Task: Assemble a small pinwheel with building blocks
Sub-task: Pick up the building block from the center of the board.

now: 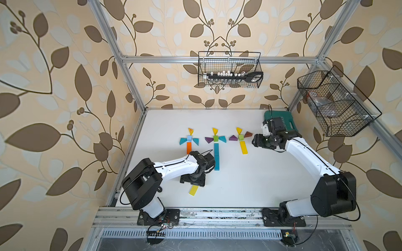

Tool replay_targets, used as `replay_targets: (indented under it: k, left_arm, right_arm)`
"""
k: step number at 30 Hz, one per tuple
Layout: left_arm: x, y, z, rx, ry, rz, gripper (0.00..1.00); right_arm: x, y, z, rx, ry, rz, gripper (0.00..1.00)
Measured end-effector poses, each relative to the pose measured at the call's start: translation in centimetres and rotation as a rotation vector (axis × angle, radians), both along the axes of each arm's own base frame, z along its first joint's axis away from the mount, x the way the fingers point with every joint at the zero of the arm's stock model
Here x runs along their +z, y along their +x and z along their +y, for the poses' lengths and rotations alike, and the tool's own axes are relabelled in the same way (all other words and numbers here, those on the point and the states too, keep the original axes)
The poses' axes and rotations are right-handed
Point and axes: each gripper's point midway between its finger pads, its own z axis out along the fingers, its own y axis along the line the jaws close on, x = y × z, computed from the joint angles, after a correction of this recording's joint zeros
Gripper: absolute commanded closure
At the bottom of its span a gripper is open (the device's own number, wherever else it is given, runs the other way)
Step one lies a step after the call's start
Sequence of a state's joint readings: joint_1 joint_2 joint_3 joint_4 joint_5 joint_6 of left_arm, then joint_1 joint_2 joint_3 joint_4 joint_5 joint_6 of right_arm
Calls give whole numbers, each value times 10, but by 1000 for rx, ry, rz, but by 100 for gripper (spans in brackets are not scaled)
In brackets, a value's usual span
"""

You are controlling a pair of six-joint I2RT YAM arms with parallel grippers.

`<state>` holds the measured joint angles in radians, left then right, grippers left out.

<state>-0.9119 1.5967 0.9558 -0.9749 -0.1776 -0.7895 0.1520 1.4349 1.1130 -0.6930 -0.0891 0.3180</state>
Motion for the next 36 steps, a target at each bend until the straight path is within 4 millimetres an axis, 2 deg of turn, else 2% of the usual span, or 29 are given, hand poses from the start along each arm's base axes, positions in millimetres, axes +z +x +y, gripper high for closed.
replay_targets:
  k: [5,12,22,28,36]
  left_arm:
    - [-4,1,-5,-22,7,22,34]
    - [-5,-2,-11,-43,-7,31,33]
    - [-6,-2,-24,-41,-41,7,33]
    - [-13,-3,-24,-24,-41,10,45]
    - [-22,-6,-27,-18,-48,36,70]
  right_arm:
    - [-21,-16,-1,4,2,64,32]
    - [-13,-16,-3,-3,5,40,31]
    - [-15,-16,-5,-7,6,38,31]
    - [-21,-20,-5,-7,3,55,31]
    - [-21,-20,-6,-8,3,54,31]
